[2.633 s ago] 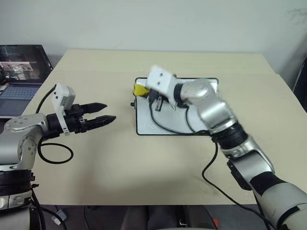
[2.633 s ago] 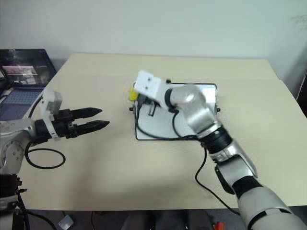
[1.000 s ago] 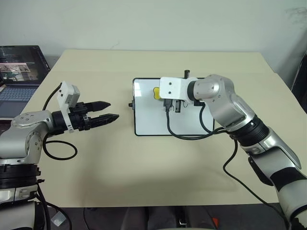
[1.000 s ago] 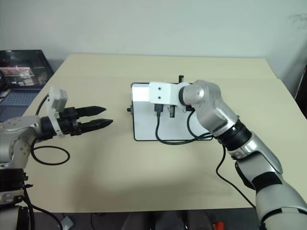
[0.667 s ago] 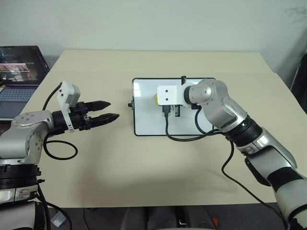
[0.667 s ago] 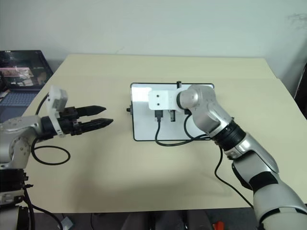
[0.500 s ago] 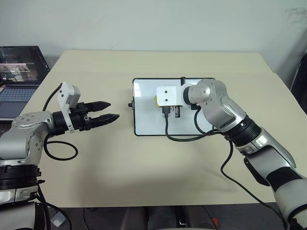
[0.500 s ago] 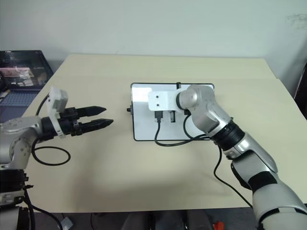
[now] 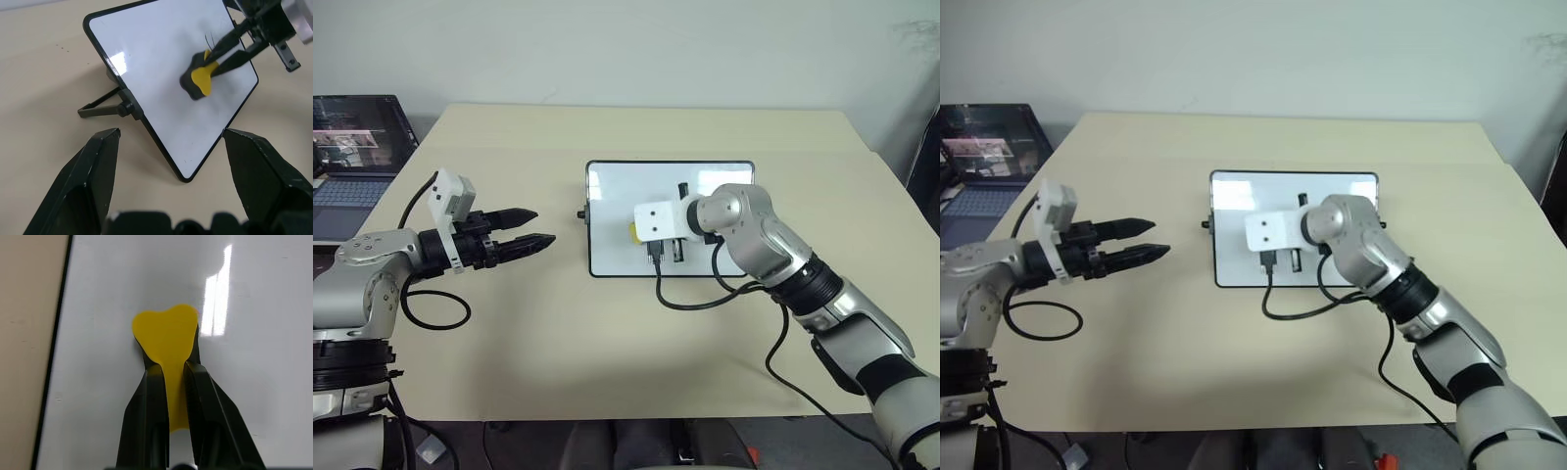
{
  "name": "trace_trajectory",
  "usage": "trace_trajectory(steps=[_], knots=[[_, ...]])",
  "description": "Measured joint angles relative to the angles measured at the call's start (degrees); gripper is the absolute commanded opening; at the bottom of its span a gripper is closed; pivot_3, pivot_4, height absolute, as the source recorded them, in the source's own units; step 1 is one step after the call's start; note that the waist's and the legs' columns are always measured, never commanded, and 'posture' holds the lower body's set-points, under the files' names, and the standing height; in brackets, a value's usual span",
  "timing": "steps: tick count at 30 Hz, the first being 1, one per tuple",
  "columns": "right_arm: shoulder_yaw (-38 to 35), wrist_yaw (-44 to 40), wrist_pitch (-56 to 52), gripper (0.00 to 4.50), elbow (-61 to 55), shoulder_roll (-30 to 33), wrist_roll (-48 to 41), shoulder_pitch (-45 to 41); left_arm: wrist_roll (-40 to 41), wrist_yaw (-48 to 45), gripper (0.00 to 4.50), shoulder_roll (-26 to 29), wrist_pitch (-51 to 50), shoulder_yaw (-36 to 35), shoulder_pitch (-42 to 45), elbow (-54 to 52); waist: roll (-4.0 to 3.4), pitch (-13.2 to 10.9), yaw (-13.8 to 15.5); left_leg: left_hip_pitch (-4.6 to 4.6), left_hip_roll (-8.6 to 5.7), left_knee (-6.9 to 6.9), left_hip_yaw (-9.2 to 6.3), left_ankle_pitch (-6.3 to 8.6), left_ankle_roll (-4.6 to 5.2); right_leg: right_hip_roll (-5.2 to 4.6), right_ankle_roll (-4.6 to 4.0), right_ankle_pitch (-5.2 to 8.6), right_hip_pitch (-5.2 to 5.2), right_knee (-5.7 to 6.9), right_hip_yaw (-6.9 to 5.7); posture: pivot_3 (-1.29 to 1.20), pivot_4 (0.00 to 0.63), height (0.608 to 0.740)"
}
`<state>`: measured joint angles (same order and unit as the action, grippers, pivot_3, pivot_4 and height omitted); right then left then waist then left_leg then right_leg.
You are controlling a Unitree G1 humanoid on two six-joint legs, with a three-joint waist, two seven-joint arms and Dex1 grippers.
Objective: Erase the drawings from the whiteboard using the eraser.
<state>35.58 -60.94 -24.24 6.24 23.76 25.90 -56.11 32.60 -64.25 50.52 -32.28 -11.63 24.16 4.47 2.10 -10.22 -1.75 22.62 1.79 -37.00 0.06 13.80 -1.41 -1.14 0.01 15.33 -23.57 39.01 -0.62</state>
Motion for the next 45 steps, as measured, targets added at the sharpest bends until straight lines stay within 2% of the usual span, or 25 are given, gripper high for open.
trace_trajectory(steps=[7,14,24,31,35,41,45], knots=[[0.1,-1.6,-0.3,0.17,-2.5,0.9,0.2,3.8,0.0,-0.1,3.63,0.0,0.0,0.0,0.0,0.0,0.01,0.0,0.0,-0.22,0.01,0.00,0.00,-0.01,0.00,0.00,0.23,0.14,0.20,0.00,0.01,0.00,0.150,0.740],[0.1,-1.3,0.0,0.17,-1.9,0.8,0.5,3.5,0.0,-0.1,3.63,0.0,0.0,0.0,0.0,0.0,0.01,0.0,0.0,-0.22,0.00,-0.01,0.00,-0.01,0.00,0.00,0.23,0.14,0.20,0.00,0.02,0.00,0.150,0.740],[-0.4,1.6,2.4,0.16,3.0,0.4,0.8,-1.8,0.0,0.0,3.63,0.0,0.0,0.0,0.0,0.0,-0.01,0.0,0.0,-0.23,0.01,-0.02,0.00,-0.06,0.02,-0.01,0.25,0.09,0.20,0.00,0.03,0.00,0.150,0.740],[-1.8,7.0,3.8,0.16,6.9,-0.6,1.8,-5.5,0.0,0.0,3.63,0.0,0.0,0.0,0.1,0.0,-0.01,0.0,0.0,-0.23,0.02,-0.02,-0.01,-0.06,0.02,-0.01,0.24,0.08,0.20,0.00,0.03,0.00,0.150,0.740],[-7.5,7.8,1.4,0.15,6.9,-1.8,-2.2,-5.3,0.0,-0.1,3.63,0.0,0.0,0.0,0.2,0.0,-0.02,0.0,0.0,-0.04,0.02,0.00,0.00,-0.06,0.02,-0.02,-0.02,-0.06,0.06,-0.03,0.03,0.00,0.150,0.740],[-27.9,8.6,-6.5,0.15,-5.5,-4.1,-20.2,-2.5,0.0,-0.1,3.63,0.0,0.0,0.0,0.3,0.1,-0.03,0.0,0.3,0.29,0.02,0.12,-0.08,-0.01,-0.01,-0.07,-0.01,-0.02,-0.19,-0.11,-0.05,0.00,0.150,0.740],[-39.1,15.0,-10.0,0.15,-9.6,-2.9,-25.4,1.6,0.0,-0.2,3.63,0.0,0.0,0.0,0.2,0.0,-0.01,0.0,0.4,0.27,-0.04,0.12,-0.02,0.00,-0.03,-0.15,-0.01,-0.02,-0.15,-0.17,-0.02,0.00,0.150,0.740]])
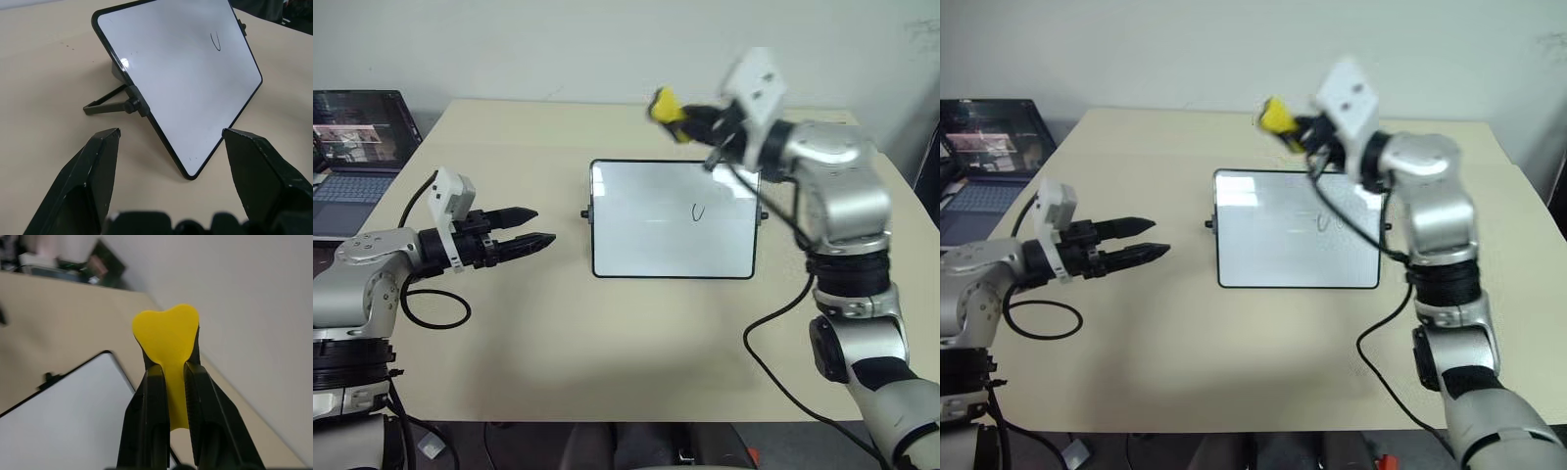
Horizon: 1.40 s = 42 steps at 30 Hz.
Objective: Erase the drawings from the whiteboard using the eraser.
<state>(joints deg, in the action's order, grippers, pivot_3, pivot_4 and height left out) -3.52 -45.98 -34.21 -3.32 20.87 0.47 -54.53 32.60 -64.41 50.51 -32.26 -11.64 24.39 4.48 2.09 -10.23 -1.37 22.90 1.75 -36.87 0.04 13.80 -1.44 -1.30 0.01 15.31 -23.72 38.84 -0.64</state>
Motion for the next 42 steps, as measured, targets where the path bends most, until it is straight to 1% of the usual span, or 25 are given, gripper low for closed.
trace_trajectory(steps=[2,4,9,12,17,21,26,29,36,40,42], knots=[[-3.7,3.7,-2.2,0.15,-2.3,0.5,-1.3,4.5,0.0,-0.1,3.63,0.0,0.0,-0.1,0.0,0.1,-0.01,0.0,0.0,-0.03,0.00,0.00,0.02,0.00,0.00,0.00,0.00,0.00,0.02,0.02,0.01,0.00,0.150,0.740],[-5.3,7.8,-4.0,0.15,-4.9,0.0,-1.7,9.6,0.0,-0.2,3.63,0.0,0.0,-0.1,0.0,0.2,-0.01,0.0,-0.1,-0.06,0.02,0.01,0.02,0.00,0.00,0.03,-0.01,0.01,0.01,0.07,0.02,0.00,0.150,0.740],[-10.1,22.0,-5.7,0.15,-13.5,-9.1,-1.9,21.2,0.0,-0.3,3.63,0.0,0.0,-0.1,0.0,0.2,-0.08,0.0,-0.6,-0.06,0.10,0.10,0.07,0.00,0.00,0.14,-0.02,0.03,-0.11,0.15,0.08,0.00,0.150,0.740],[-10.9,28.2,-5.2,0.15,-19.2,-11.7,-1.6,26.8,0.0,-0.6,3.63,0.0,0.1,-0.1,0.0,0.3,-0.08,0.0,-0.4,-0.05,0.08,0.10,0.06,0.00,0.00,0.14,0.13,0.12,-0.10,0.11,0.08,0.00,0.150,0.740],[-9.6,34.2,-1.4,0.15,-25.0,-14.6,-0.8,38.9,0.0,-1.3,3.63,0.1,0.2,-0.1,0.0,0.6,-0.08,0.0,-0.3,-0.06,0.02,0.05,0.10,0.00,0.00,0.12,0.26,0.19,-0.05,0.08,0.11,0.00,0.150,0.740],[-9.4,37.2,3.0,0.15,-28.9,-14.8,0.6,47.6,-0.1,-1.4,3.63,0.2,0.2,-0.1,-0.1,0.6,-0.08,0.0,-0.3,-0.07,0.04,0.05,0.07,0.00,0.00,0.13,0.26,0.21,-0.04,0.08,0.09,0.00,0.150,0.740],[-8.8,39.9,6.4,0.15,-30.4,-15.7,0.6,53.7,0.0,-1.5,3.63,0.4,0.2,-0.1,-0.1,0.5,-0.08,0.0,-0.4,-0.14,0.09,0.06,0.07,-0.01,0.00,0.16,0.23,0.24,-0.02,0.11,0.10,0.00,0.150,0.740],[-8.4,40.9,7.9,0.15,-30.3,-15.9,0.6,55.9,-0.1,-1.5,3.63,0.4,0.2,-0.1,-0.1,0.6,-0.08,0.0,-0.4,-0.16,0.08,0.04,0.10,-0.01,-0.01,0.16,0.23,0.24,-0.01,0.11,0.13,0.00,0.150,0.740],[-7.3,41.8,9.9,0.15,-30.2,-15.2,0.6,55.5,-0.1,-1.5,3.63,0.4,0.2,-0.1,0.1,0.7,-0.07,0.0,-0.4,-0.15,0.07,0.03,0.09,-0.01,-0.01,0.16,0.23,0.24,0.01,0.09,0.13,0.00,0.150,0.740],[-5.6,40.0,9.1,0.15,-30.0,-10.8,0.9,52.7,-0.3,-1.5,3.63,0.5,0.2,-0.1,0.7,0.8,-0.07,0.0,-0.4,-0.16,0.04,0.01,0.11,-0.01,-0.01,0.16,0.23,0.24,0.02,0.09,0.13,0.00,0.150,0.740],[-3.1,35.8,4.1,0.15,-29.9,-4.5,0.8,46.9,-0.3,-1.6,3.63,0.7,0.2,0.0,0.9,0.9,-0.11,-0.1,-0.7,-0.19,0.04,-0.03,0.20,-0.02,0.00,0.17,0.27,0.21,0.00,0.11,0.17,0.00,0.150,0.740]])
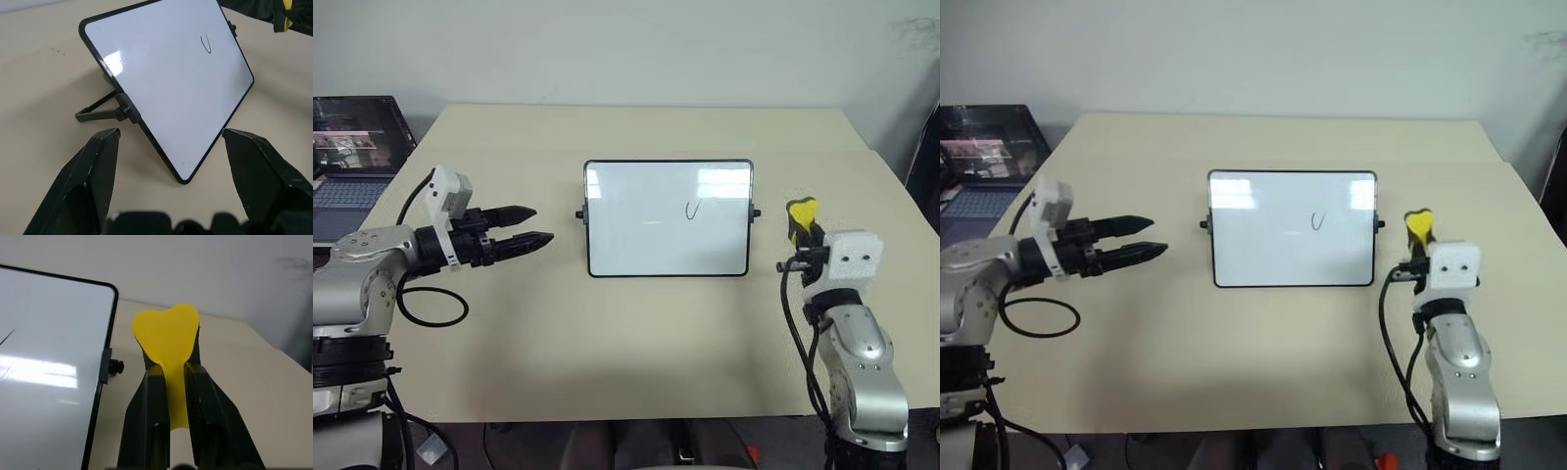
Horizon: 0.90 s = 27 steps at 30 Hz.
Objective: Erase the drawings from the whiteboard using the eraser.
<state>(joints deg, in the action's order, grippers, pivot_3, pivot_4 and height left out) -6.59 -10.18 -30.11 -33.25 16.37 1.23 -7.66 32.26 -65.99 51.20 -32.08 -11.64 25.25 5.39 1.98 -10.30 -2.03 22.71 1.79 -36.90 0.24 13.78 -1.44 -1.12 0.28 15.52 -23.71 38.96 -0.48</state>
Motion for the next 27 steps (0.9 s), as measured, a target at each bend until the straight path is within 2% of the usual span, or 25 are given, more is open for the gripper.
trace_trajectory(steps=[2,4,7,10,19,27], knots=[[2.8,-4.9,-5.3,0.15,-0.1,5.9,-0.6,-7.1,0.0,-0.1,3.63,0.0,0.0,0.0,0.1,0.0,0.00,0.0,0.0,-0.03,-0.01,-0.01,-0.03,0.00,0.01,0.03,-0.01,0.00,0.02,0.01,-0.01,0.00,0.150,0.740],[5.1,-8.9,-9.7,0.15,0.0,9.2,-1.8,-13.0,-0.1,0.0,3.63,0.0,0.0,0.0,0.1,0.1,0.06,0.0,0.3,-0.02,-0.02,0.01,-0.09,0.00,0.01,0.09,-0.12,0.07,0.09,-0.01,-0.17,0.00,0.150,0.740],[8.5,-12.7,-13.7,0.15,2.6,11.0,-2.9,-18.9,-0.1,0.2,3.63,0.0,-0.1,0.1,0.2,0.1,0.06,0.0,0.5,0.02,-0.02,0.08,-0.12,0.01,0.02,0.11,-0.18,0.11,0.08,-0.01,-0.26,0.00,0.150,0.740],[12.3,-16.4,-14.0,0.15,10.9,12.1,-3.3,-25.9,-0.1,0.3,3.63,-0.4,-0.2,0.4,0.4,0.1,0.05,0.0,0.5,0.07,-0.02,0.06,-0.10,0.01,0.02,0.07,-0.19,0.10,0.06,-0.03,-0.21,0.00,0.150,0.740],[17.7,-23.4,-7.9,0.15,24.5,14.9,-1.8,-32.8,-0.1,0.4,3.63,-0.5,-0.2,0.7,1.3,0.0,0.06,0.0,0.4,0.12,-0.07,0.02,-0.12,0.01,0.02,0.04,-0.19,0.05,0.05,-0.05,-0.18,0.00,0.150,0.740],[23.9,-27.4,-2.7,0.15,32.1,16.3,3.8,-38.8,0.0,1.1,3.63,-0.5,-0.6,0.4,-0.2,-0.9,0.07,0.0,0.3,0.08,0.01,0.02,-0.14,0.01,0.02,0.03,-0.24,0.02,0.03,0.00,-0.16,0.00,0.150,0.740]])
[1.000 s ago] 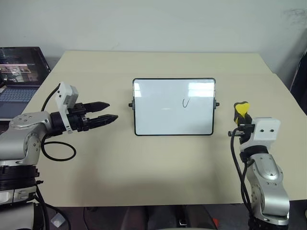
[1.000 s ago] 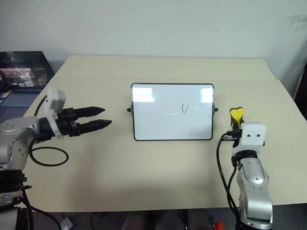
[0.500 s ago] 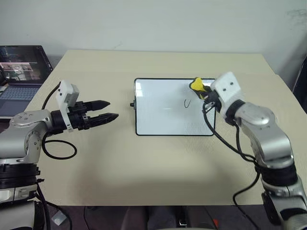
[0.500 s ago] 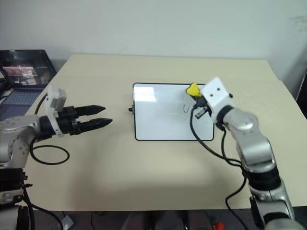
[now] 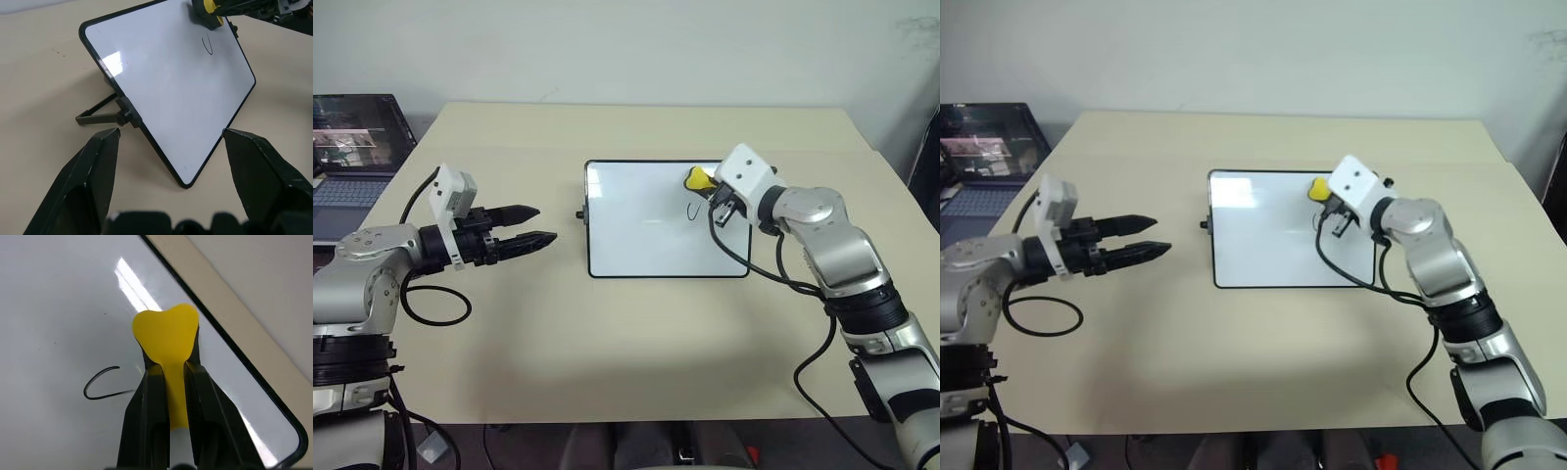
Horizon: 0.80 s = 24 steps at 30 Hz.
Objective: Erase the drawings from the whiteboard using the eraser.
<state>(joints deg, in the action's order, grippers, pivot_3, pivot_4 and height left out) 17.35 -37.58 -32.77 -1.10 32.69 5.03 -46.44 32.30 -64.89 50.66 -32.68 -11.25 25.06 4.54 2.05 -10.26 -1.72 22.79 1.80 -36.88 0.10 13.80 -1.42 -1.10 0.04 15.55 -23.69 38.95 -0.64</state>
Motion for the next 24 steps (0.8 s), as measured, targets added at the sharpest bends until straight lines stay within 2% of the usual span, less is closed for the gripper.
trace_trajectory(steps=[10,18,24], knots=[[5.2,-2.9,4.9,0.13,1.8,-2.0,5.3,0.4,0.4,0.6,3.63,0.0,-0.6,-0.4,-1.3,-2.0,0.10,0.1,-0.2,-0.41,0.07,-0.05,-0.01,0.00,0.00,0.00,0.12,0.04,0.33,0.05,0.05,0.00,0.150,0.740],[9.0,-6.6,4.5,0.08,-3.1,-4.5,5.4,8.8,0.6,0.7,3.63,0.0,-0.8,-0.6,-2.0,-2.3,0.29,0.2,-0.1,-0.68,0.11,-0.05,0.02,-0.01,0.00,0.00,0.14,0.03,0.52,0.07,0.10,0.00,0.150,0.740],[9.6,-7.3,4.1,0.06,-3.1,-4.9,5.8,9.3,0.6,0.7,3.63,0.0,-0.8,-0.6,-1.9,-2.3,0.29,0.2,0.0,-0.69,0.10,-0.06,0.02,-0.01,-0.01,0.00,0.16,-0.01,0.52,0.07,0.09,0.00,0.150,0.740]])
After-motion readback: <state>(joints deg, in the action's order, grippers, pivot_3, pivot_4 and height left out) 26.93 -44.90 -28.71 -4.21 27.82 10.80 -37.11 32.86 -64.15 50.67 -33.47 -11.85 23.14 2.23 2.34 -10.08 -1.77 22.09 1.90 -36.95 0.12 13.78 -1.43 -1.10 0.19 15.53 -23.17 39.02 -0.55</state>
